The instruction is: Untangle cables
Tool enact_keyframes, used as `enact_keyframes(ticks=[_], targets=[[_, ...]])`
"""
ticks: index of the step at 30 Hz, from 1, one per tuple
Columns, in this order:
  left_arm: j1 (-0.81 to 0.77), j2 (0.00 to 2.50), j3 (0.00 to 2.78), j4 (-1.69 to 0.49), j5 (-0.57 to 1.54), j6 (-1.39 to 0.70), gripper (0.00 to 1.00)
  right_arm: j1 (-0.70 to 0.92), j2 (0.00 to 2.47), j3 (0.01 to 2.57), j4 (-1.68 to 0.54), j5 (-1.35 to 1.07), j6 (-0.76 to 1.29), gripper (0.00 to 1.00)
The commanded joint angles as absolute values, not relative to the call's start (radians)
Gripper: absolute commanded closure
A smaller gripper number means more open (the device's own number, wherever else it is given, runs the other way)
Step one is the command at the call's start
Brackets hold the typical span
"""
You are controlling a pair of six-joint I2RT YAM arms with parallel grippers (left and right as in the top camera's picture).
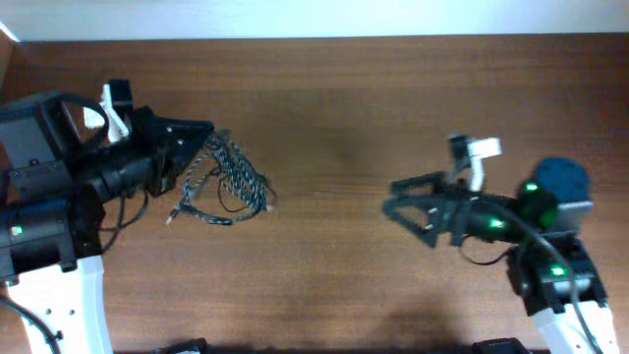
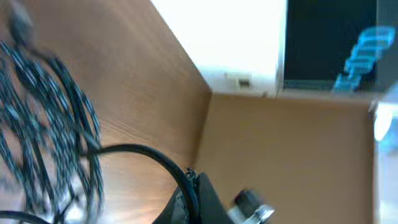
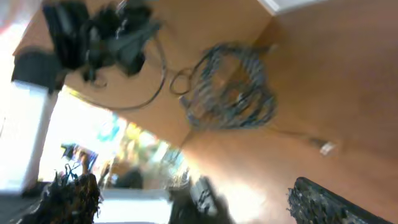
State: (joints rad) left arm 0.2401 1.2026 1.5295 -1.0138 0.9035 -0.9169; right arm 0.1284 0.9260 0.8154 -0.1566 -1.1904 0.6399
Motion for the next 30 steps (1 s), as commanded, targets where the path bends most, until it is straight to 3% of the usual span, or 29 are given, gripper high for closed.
enact_keyframes(ticks=[1, 4, 7, 15, 18, 20, 21, 22, 23, 25, 28, 30], targets=[[0.235, 1.196, 1.536, -1.008, 0.860, -1.381, 1.00, 0.328, 0.986, 0.824, -0.154, -1.086, 0.435, 0.01], [0.235, 1.196, 1.536, -1.007, 0.929, -1.560, 1.00, 0.478, 1.068, 0.824, -0.141, -0.878, 0.419, 0.01], [0.201, 1.196, 1.536, -1.003, 0.981, -1.560, 1.00, 0.541, 1.156, 0.824, -0.075, -0.777, 0.419, 0.01], [0.138, 1.194, 1.536, -0.908, 1.058, -1.586, 1.00, 0.612, 1.361, 0.824, 0.252, -0.814, 0.369, 0.01], [0.138, 1.194, 1.536, -0.907, 1.058, -1.577, 1.00, 0.686, 1.391, 0.824, 0.354, -0.554, 0.370, 0.01], [0.137, 1.194, 1.536, -0.907, 1.059, -1.577, 1.00, 0.741, 1.398, 0.824, 0.473, -0.430, 0.370, 0.34], [0.137, 1.193, 1.536, -0.907, 1.059, -1.577, 1.00, 0.755, 1.398, 0.824, 0.465, -0.358, 0.369, 0.54], [0.137, 1.193, 1.536, -0.907, 1.059, -1.570, 1.00, 0.750, 1.398, 0.824, 0.461, -0.320, 0.369, 0.81], [0.138, 1.194, 1.536, -0.907, 1.056, -1.502, 1.00, 0.729, 1.396, 0.824, 0.459, -0.323, 0.369, 0.96], [0.138, 1.194, 1.536, -0.907, 1.007, -1.293, 1.00, 0.698, 1.383, 0.824, 0.446, -0.350, 0.370, 0.96], [0.138, 1.194, 1.536, -0.924, 0.866, -0.664, 1.00, 0.627, 1.270, 0.824, 0.290, -0.359, 0.370, 0.96], [0.138, 1.194, 1.536, -1.019, 0.706, -0.505, 0.96, 0.591, 1.187, 0.824, 0.212, -0.358, 0.369, 0.96]])
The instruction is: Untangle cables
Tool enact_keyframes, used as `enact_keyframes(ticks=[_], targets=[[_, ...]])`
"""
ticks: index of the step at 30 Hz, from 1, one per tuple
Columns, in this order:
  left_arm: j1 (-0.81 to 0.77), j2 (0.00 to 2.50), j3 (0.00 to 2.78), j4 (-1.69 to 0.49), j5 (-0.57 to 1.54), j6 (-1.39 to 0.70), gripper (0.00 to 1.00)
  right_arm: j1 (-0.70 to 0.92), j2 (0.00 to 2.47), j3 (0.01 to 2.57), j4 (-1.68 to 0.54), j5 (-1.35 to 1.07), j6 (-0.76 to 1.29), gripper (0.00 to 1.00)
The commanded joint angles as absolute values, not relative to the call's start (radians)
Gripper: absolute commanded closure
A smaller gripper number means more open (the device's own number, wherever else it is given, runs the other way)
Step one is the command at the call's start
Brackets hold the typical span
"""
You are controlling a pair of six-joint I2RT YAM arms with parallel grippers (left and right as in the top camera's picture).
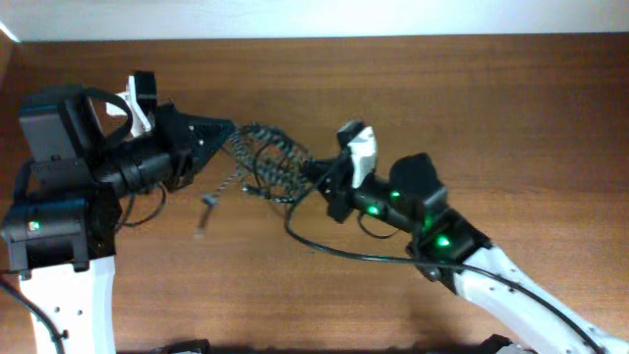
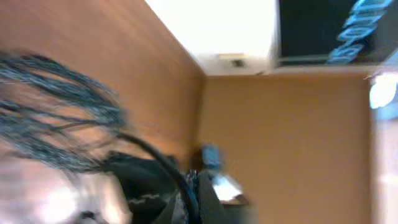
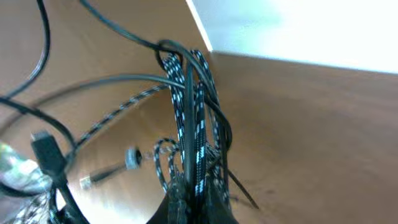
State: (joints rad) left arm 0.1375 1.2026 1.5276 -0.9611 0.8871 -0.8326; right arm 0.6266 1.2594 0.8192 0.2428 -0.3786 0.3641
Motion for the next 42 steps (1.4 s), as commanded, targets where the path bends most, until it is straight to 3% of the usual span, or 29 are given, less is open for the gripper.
enact_keyframes(ticks=[1, 3, 4, 6, 9, 10, 12, 19, 20, 21, 22, 25, 30, 34, 36, 37, 39, 42], targets=[[0.138, 1.195, 1.536, -1.127, 0.492, -0.495, 0.91, 0.566, 1.129, 0.824, 0.171, -0.358, 0.369, 0.96], [0.138, 1.196, 1.536, -1.299, 0.191, -0.496, 1.00, 0.505, 1.025, 0.824, 0.118, -0.358, 0.290, 0.96], [0.138, 1.196, 1.536, -1.344, 0.115, -0.496, 1.00, 0.485, 0.998, 0.824, 0.106, -0.355, 0.287, 0.96], [0.138, 1.196, 1.536, -1.417, -0.015, -0.496, 1.00, 0.418, 0.923, 0.824, 0.089, -0.355, 0.287, 0.96], [0.138, 1.196, 1.536, -1.438, -0.053, -0.495, 0.97, 0.315, 0.852, 0.824, 0.089, -0.355, 0.287, 0.96], [0.138, 1.196, 1.536, -1.438, -0.077, -0.496, 0.88, 0.270, 0.826, 0.824, 0.089, -0.355, 0.288, 0.96], [0.138, 1.196, 1.536, -1.437, -0.076, -0.496, 0.01, 0.247, 0.798, 0.824, 0.085, -0.355, 0.288, 0.96], [0.138, 1.199, 1.513, -1.502, -0.187, -0.531, 0.01, 0.247, 0.772, 0.824, 0.154, -0.350, 0.287, 0.96], [0.138, 1.199, 1.486, -1.498, -0.104, -0.664, 0.01, 0.247, 0.772, 0.824, 0.168, -0.315, 0.287, 0.96], [0.138, 1.199, 1.440, -1.428, 0.180, -0.725, 0.01, 0.247, 0.772, 0.824, 0.143, -0.274, 0.287, 0.96], [0.137, 1.199, 1.397, -1.326, 0.482, -0.681, 0.01, 0.247, 0.772, 0.824, 0.118, -0.276, 0.287, 0.96], [0.137, 1.198, 1.378, -1.087, 0.944, -0.291, 0.01, 0.247, 0.772, 0.824, 0.057, -0.274, 0.287, 0.96], [0.137, 1.198, 1.377, -1.038, 0.979, -0.062, 0.01, 0.247, 0.772, 0.824, 0.052, -0.277, 0.336, 0.96], [0.130, 1.198, 1.306, -1.073, 0.968, -0.036, 0.00, 0.247, 0.772, 0.824, 0.108, -0.393, 0.386, 0.96], [0.091, 1.199, 1.269, -1.027, 1.118, -0.037, 0.01, 0.249, 0.781, 0.824, 0.101, -0.432, 0.386, 0.96], [0.065, 1.199, 1.268, -0.984, 1.199, -0.052, 0.01, 0.248, 0.798, 0.824, 0.102, -0.463, 0.386, 0.96], [0.004, 1.199, 1.267, -0.899, 1.168, -0.304, 0.01, 0.248, 0.855, 0.824, 0.112, -0.538, 0.386, 0.96], [-0.122, 1.199, 1.267, -0.888, 0.818, -0.753, 0.01, 0.248, 0.917, 0.824, 0.207, -0.641, 0.386, 0.96]])
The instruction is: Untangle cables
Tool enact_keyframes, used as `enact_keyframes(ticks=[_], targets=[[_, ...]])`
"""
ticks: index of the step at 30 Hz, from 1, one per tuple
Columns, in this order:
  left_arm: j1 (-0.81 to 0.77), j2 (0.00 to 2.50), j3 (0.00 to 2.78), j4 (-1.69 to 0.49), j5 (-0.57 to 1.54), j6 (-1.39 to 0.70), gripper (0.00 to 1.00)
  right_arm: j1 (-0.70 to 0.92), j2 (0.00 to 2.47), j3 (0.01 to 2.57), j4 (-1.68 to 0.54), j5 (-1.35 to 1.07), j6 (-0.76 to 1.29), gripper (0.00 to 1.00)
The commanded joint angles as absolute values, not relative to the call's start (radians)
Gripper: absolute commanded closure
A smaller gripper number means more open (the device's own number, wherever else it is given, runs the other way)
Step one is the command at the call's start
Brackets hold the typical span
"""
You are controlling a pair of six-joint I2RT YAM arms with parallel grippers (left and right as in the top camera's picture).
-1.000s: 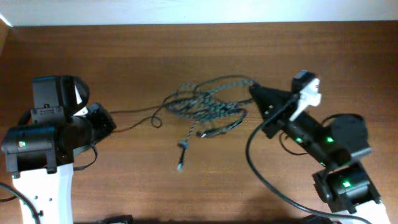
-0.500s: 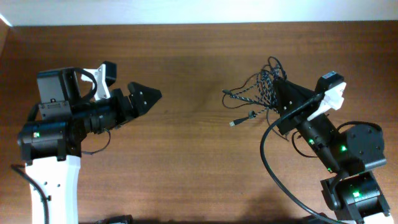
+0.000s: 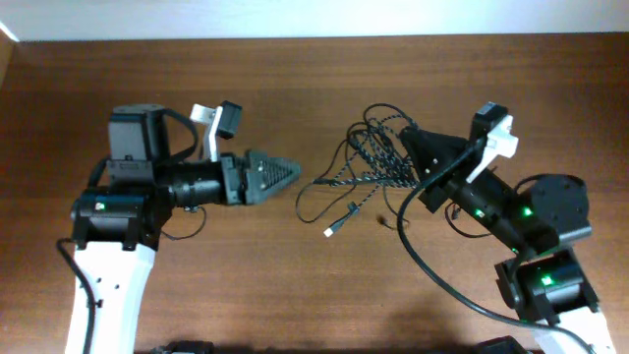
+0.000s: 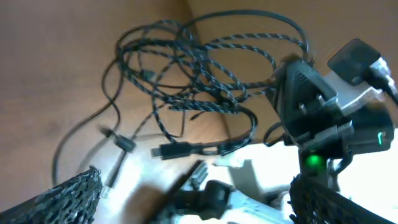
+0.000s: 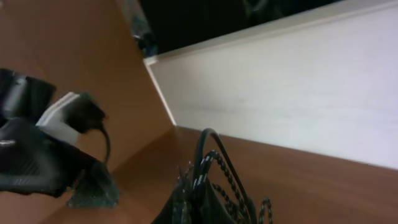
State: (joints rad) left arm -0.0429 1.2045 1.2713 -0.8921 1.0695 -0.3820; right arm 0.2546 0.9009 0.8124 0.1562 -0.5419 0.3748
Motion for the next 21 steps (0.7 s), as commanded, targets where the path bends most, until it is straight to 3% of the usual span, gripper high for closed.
enact_keyframes(ticks=[1, 3, 5, 7, 8, 9, 11, 12, 17, 19, 21], targets=[[-0.147, 1.199, 1.267, -0.884, 0.730, -0.809, 0.01, 0.248, 0.929, 0.824, 0.231, -0.703, 0.386, 0.96], [-0.216, 1.199, 1.267, -0.827, 0.589, -0.858, 0.00, 0.248, 0.936, 0.824, 0.292, -0.870, 0.387, 0.96], [-0.289, 1.201, 1.266, -0.700, 0.552, -0.660, 0.05, 0.248, 0.936, 0.824, 0.348, -0.965, 0.411, 0.96], [-0.355, 1.214, 1.264, -0.646, 0.527, -0.421, 0.04, 0.248, 0.936, 0.824, 0.385, -0.989, 0.569, 0.96], [-0.374, 1.227, 1.264, -0.648, 0.467, -0.412, 0.17, 0.248, 0.936, 0.824, 0.398, -1.006, 0.614, 0.96], [-0.384, 1.244, 1.262, -0.648, 0.448, -0.408, 0.44, 0.248, 0.936, 0.824, 0.410, -1.030, 0.630, 0.96], [-0.385, 1.271, 1.261, -0.669, 0.447, -0.408, 0.75, 0.248, 0.936, 0.824, 0.410, -1.028, 0.630, 0.96], [-0.385, 1.299, 1.261, -0.712, 0.447, -0.402, 1.00, 0.248, 0.936, 0.824, 0.446, -1.029, 0.630, 0.96], [-0.385, 1.330, 1.261, -0.937, 0.102, -0.403, 1.00, 0.226, 0.936, 0.824, 0.517, -1.010, 0.553, 0.86], [-0.369, 1.330, 1.261, -1.059, -0.070, -0.506, 1.00, 0.147, 0.939, 0.824, 0.505, -0.979, 0.493, 0.86], [-0.354, 1.330, 1.261, -1.057, -0.070, -0.611, 1.00, 0.099, 0.976, 0.824, 0.492, -0.980, 0.494, 0.75]])
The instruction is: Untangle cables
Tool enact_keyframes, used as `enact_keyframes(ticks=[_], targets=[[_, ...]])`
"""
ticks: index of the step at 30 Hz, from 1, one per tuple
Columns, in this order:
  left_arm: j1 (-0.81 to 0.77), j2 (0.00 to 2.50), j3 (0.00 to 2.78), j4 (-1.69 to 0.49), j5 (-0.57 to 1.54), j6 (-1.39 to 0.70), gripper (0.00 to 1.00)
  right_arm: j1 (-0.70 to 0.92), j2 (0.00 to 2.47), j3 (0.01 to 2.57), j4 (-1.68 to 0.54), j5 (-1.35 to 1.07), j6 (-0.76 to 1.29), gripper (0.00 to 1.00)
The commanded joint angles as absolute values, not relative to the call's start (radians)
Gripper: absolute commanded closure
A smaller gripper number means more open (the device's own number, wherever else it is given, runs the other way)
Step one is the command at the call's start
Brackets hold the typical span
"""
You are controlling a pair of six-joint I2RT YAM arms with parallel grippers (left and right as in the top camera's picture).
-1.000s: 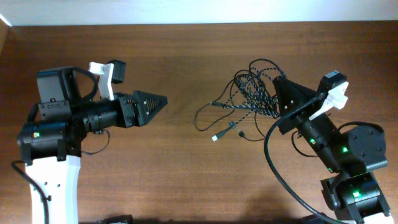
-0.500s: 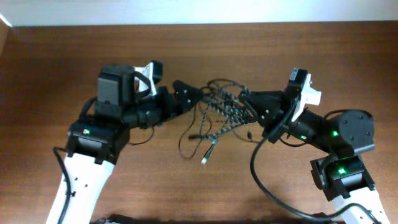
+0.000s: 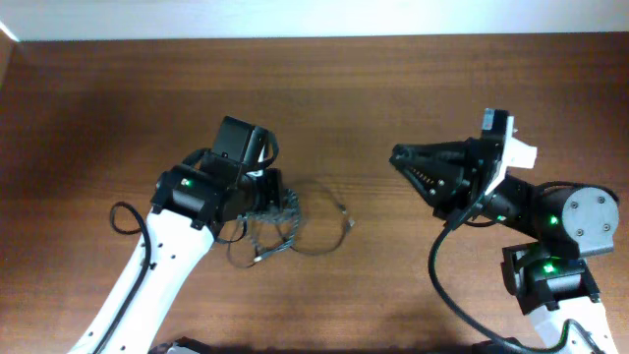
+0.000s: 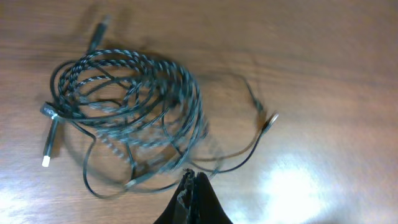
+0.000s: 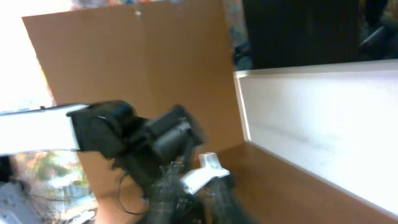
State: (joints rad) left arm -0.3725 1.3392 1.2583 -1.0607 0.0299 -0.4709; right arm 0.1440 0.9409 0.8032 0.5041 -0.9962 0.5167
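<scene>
A tangled bundle of black-and-white braided cable [image 4: 124, 93] lies coiled on the wooden table [image 3: 344, 88], left of centre. A thin black cable runs out of it to the right and ends in a small plug [image 4: 270, 118], seen from above as the plug [image 3: 347, 224]. My left gripper [image 4: 194, 176] points down over the bundle [image 3: 277, 228]; its fingers are shut, with a blurred strand running into the tips. From overhead the left gripper [image 3: 267, 202] hides part of the coil. My right gripper [image 3: 411, 177] is open and empty, well to the right of the cables.
A white wall strip [image 3: 314, 18] borders the table's far edge. The left arm's own black lead [image 3: 120, 216] loops out beside its forearm. The blurred right wrist view shows the left arm [image 5: 124, 134] ahead of it.
The bundle was hanging from the shut right gripper at right of centre; it now lies left of centre under the left gripper. The right gripper has opened, the left has shut.
First my left gripper held the bundle at far left with the right arm away. Then the right gripper was shut on the bundle beside the left. Then the right held it at right of centre with the left open. Now it lies under the left gripper.
</scene>
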Motion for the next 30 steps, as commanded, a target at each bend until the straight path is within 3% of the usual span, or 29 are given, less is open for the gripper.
enact_keyframes(ticks=[1, 3, 4, 5, 6, 8, 11, 15, 16, 18, 19, 21, 22, 24, 25, 27, 28, 30], targets=[[-0.354, 1.330, 1.261, -1.042, -0.046, -0.672, 1.00, 0.098, 0.996, 0.824, 0.459, -0.982, 0.494, 0.73], [-0.354, 1.330, 1.261, -0.984, 0.006, -0.696, 1.00, 0.098, 1.058, 0.824, 0.296, -0.988, 0.494, 0.67], [-0.354, 1.330, 1.261, -0.986, -0.030, -0.695, 0.85, 0.099, 1.098, 0.824, 0.175, -0.992, 0.494, 0.60], [-0.352, 1.329, 1.261, -0.988, -0.066, -0.696, 0.37, 0.100, 1.117, 0.824, 0.102, -0.991, 0.494, 0.57], [-0.331, 1.329, 1.262, -0.989, -0.065, -0.696, 0.01, 0.099, 1.146, 0.824, 0.019, -0.991, 0.494, 0.51], [-0.265, 1.329, 1.262, -1.058, -0.020, -0.730, 0.01, 0.099, 1.200, 0.824, -0.060, -0.992, 0.493, 0.47], [-0.170, 1.329, 1.256, -1.331, -0.080, -1.058, 0.01, 0.100, 1.225, 0.823, -0.087, -0.995, 0.493, 0.44], [-0.166, 1.329, 1.111, -1.281, -0.086, -1.070, 0.02, 0.100, 1.225, 0.823, -0.133, -0.995, 0.459, 0.43], [-0.166, 1.330, 1.064, -1.205, -0.103, -1.070, 0.06, 0.100, 1.225, 0.823, -0.136, -0.995, 0.459, 0.43], [-0.165, 1.330, 1.003, -1.110, -0.111, -1.070, 0.27, 0.099, 1.225, 0.823, -0.137, -0.995, 0.459, 0.43], [-0.165, 1.330, 0.989, -1.092, -0.142, -1.070, 0.32, 0.099, 1.225, 0.823, -0.139, -0.995, 0.459, 0.43], [-0.165, 1.330, 0.982, -1.095, -0.210, -1.069, 0.25, 0.099, 1.225, 0.823, -0.140, -0.995, 0.459, 0.43], [-0.165, 1.330, 0.981, -1.097, -0.264, -1.068, 0.12, 0.099, 1.225, 0.823, -0.140, -0.994, 0.459, 0.43], [-0.165, 1.330, 0.981, -1.122, -0.315, -1.068, 0.04, 0.099, 1.225, 0.823, -0.154, -0.995, 0.459, 0.43], [-0.165, 1.330, 0.981, -1.109, -0.315, -1.068, 0.08, 0.099, 1.225, 0.823, -0.165, -0.994, 0.459, 0.43], [-0.165, 1.330, 0.952, -1.042, -0.318, -1.061, 0.41, 0.099, 1.225, 0.823, -0.169, -0.994, 0.459, 0.43], [-0.165, 1.330, 0.926, -1.007, -0.312, -1.061, 0.52, 0.099, 1.225, 0.823, -0.169, -0.994, 0.445, 0.43], [-0.165, 1.330, 0.845, -0.891, -0.270, -1.061, 0.54, 0.099, 1.225, 0.823, -0.169, -0.994, 0.444, 0.43]])
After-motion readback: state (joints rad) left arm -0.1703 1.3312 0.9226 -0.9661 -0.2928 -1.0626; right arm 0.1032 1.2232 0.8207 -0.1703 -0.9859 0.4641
